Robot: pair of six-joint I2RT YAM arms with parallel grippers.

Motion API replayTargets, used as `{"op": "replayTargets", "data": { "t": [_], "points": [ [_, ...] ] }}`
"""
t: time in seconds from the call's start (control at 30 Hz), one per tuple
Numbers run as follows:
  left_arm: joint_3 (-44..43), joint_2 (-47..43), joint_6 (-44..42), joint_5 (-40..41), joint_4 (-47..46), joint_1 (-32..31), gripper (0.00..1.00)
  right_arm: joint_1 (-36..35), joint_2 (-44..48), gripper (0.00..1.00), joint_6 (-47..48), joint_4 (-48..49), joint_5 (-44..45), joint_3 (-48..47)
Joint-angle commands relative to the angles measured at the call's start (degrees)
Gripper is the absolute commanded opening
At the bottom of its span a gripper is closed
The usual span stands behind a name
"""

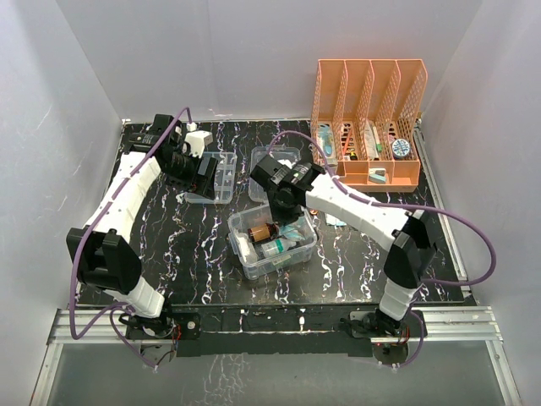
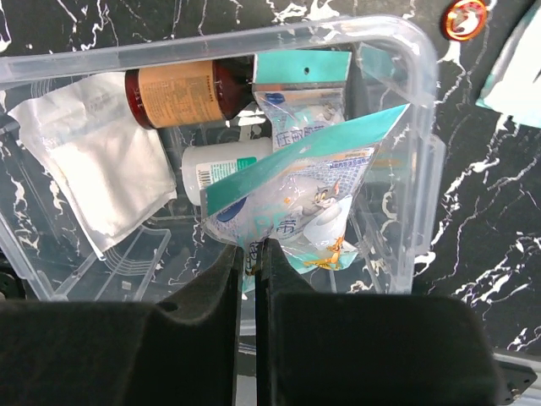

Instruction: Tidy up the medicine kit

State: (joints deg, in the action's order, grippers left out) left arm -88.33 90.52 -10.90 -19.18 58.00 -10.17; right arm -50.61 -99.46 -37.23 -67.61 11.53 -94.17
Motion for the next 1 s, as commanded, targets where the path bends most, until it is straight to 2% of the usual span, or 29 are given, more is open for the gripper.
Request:
{"op": "replayTargets", "data": {
  "t": [0.0,0.27,0.6,0.77,0.87,0.97],
  "points": [
    [-2.6,-0.1,-0.2,-2.3,2.4,0.4,0.87,0.7,-2.9,0.00,5.8,4.6,-4.4,-0.8],
    [-2.6,0.4,0.0,-1.4,3.0,0.5,0.86,4.9,-5.4,0.00,11.6,6.8,-9.1,1.0],
    [-2.9,1.0,0.0,-1.2,3.3,0.4,0.86,10.7,-8.5,0.01,19.0,5.8,-10.5,1.7],
    [-3.4,2.1,0.2,-1.5,3.4,0.4,0.85,10.7,-7.9,0.32,19.7,6.0,-10.9,2.1],
    [-3.7,2.7,0.3,-1.6,3.4,0.4,0.85,10.7,-6.1,0.42,19.5,6.8,-11.6,1.8],
    [-4.0,3.4,0.4,-1.7,3.2,0.5,0.85,10.7,-4.4,0.45,18.9,6.7,-12.8,0.6]
  ]
}}
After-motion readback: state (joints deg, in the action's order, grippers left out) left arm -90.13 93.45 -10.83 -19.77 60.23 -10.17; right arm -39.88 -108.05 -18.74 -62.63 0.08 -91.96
